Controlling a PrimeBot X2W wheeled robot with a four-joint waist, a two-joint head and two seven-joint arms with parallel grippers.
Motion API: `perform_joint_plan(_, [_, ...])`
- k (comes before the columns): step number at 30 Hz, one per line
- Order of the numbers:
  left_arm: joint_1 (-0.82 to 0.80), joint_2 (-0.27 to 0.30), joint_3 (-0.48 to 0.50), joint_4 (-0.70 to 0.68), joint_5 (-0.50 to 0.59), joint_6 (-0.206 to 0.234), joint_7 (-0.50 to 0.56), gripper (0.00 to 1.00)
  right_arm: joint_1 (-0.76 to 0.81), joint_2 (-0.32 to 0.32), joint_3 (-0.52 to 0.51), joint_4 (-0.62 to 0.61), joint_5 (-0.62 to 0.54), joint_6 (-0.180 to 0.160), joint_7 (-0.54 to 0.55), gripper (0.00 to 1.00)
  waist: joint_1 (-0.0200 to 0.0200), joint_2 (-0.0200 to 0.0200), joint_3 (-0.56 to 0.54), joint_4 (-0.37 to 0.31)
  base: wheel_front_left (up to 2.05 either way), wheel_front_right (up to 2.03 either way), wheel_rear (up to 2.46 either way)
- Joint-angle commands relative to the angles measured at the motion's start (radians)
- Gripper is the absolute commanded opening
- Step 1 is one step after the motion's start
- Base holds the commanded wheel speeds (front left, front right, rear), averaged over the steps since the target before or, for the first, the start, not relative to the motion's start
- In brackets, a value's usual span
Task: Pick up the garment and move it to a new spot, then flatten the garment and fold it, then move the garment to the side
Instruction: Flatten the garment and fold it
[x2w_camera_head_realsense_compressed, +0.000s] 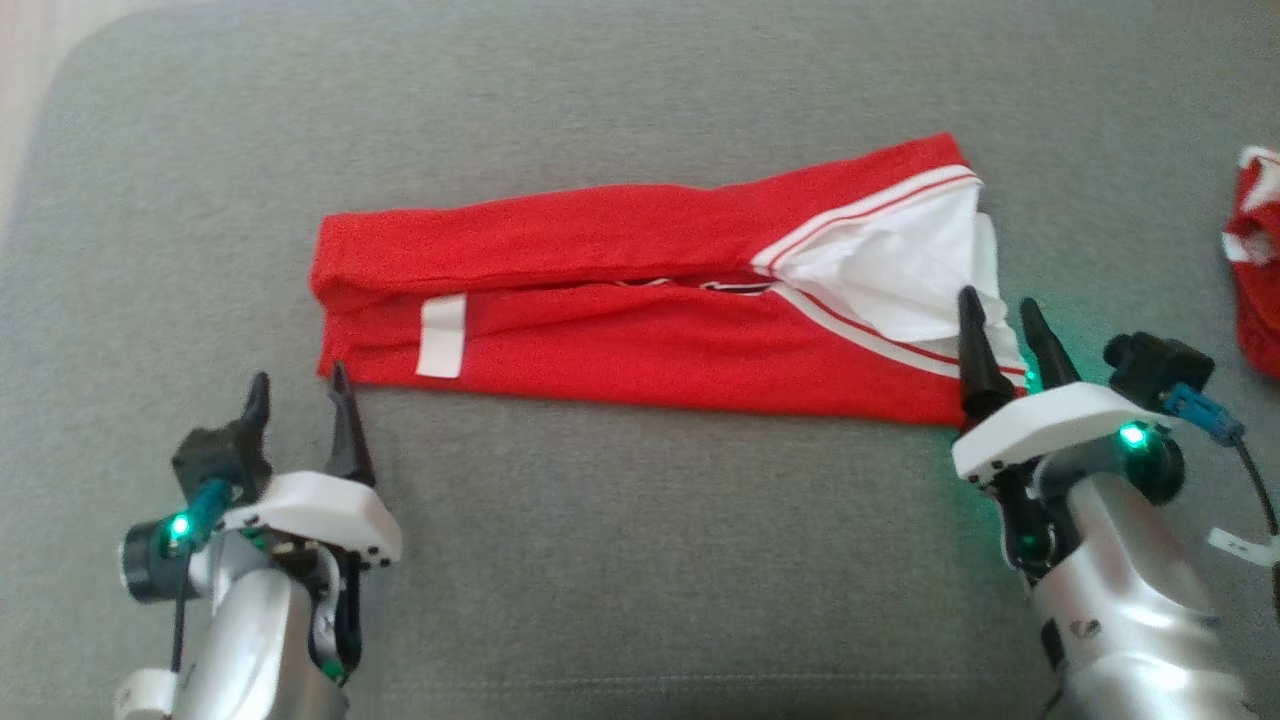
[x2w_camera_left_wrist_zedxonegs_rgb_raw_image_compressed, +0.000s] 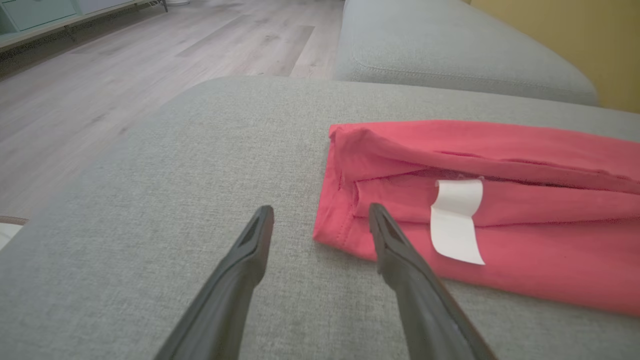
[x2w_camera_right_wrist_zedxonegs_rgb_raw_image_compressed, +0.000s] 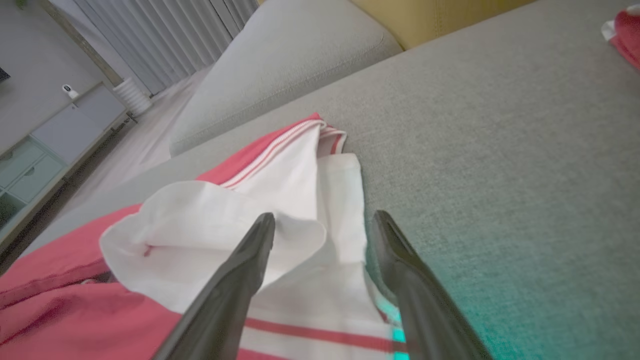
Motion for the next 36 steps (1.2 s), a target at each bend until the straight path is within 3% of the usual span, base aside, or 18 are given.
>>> perform_joint_plan(1, [-0.015, 0.008, 0.035, -0.045, 0.005, -0.01, -0.006, 1.0, -0.048, -0.01, 0.002, 0.003, -0.017, 0.007, -0.01, 1.0, 0.0001, -0.0001, -0.009, 0.036, 0.0, 0.0, 0.0])
perform_joint_plan(8, [0.016, -0.012, -0.003, -0.074, 0.0, -0.037, -0.006, 1.0, -0.113, -0.026, -0.056, 0.155, -0.081, 0.007, -0.009, 1.0, 0.0001, -0.0001, -0.008, 0.104, 0.0, 0.0, 0.0])
perform_joint_plan(10, [0.019, -0.013, -0.031, -0.087, -0.004, -0.047, -0.006, 1.0, -0.131, -0.016, -0.069, 0.202, -0.075, 0.007, 0.006, 0.82, 0.0001, -0.0001, -0.004, 0.121, 0.0, 0.0, 0.0])
perform_joint_plan(11, [0.02, -0.013, -0.043, -0.097, -0.018, -0.044, -0.006, 1.0, -0.138, -0.012, -0.064, 0.221, -0.08, 0.007, 0.012, 0.6, 0.0001, -0.0001, -0.004, 0.127, 0.0, 0.0, 0.0])
perform_joint_plan(12, [0.02, -0.013, -0.054, -0.106, -0.034, -0.039, -0.006, 1.0, -0.141, -0.007, -0.063, 0.24, -0.08, 0.007, 0.02, 0.51, 0.0001, -0.0001, -0.004, 0.133, 0.0, 0.0, 0.0])
perform_joint_plan(15, [0.019, -0.013, -0.081, -0.127, -0.058, -0.022, -0.006, 1.0, -0.148, 0.002, -0.052, 0.286, -0.092, 0.007, 0.026, 0.41, 0.0001, -0.0001, -0.005, 0.141, 0.0, 0.0, 0.0])
perform_joint_plan(16, [0.019, -0.013, -0.088, -0.13, -0.061, -0.019, -0.006, 1.0, -0.149, 0.006, -0.05, 0.297, -0.087, 0.007, 0.026, 0.05, 0.0001, -0.0001, -0.006, 0.14, 0.0, 0.0, 0.0])
perform_joint_plan(17, [0.019, -0.013, -0.092, -0.132, -0.063, -0.018, -0.006, 1.0, -0.15, 0.011, -0.046, 0.307, -0.083, 0.007, 0.028, 0.0, 0.0001, -0.0001, -0.007, 0.137, 0.0, 0.0, 0.0])
perform_joint_plan(23, [0.028, -0.014, -0.107, -0.135, -0.067, -0.014, -0.006, 1.0, -0.163, 0.019, -0.032, 0.32, -0.066, 0.007, -0.021, 0.0, 0.0001, -0.0001, -0.022, 0.105, 0.0, 0.0, 0.0])
perform_joint_plan(31, [0.025, -0.014, -0.164, -0.131, -0.094, -0.018, -0.006, 1.0, -0.205, -0.092, -0.063, 0.266, -0.092, 0.007, -0.063, 0.0, 0.0001, -0.0001, -0.036, 0.054, 0.0, 0.0, 0.0])
perform_joint_plan(36, [0.021, -0.014, -0.2, -0.124, -0.114, -0.013, -0.006, 1.0, -0.225, -0.072, 0.007, 0.167, -0.104, 0.007, -0.065, 0.0, 0.0001, -0.0001, -0.04, 0.047, 0.0, 0.0, 0.0])
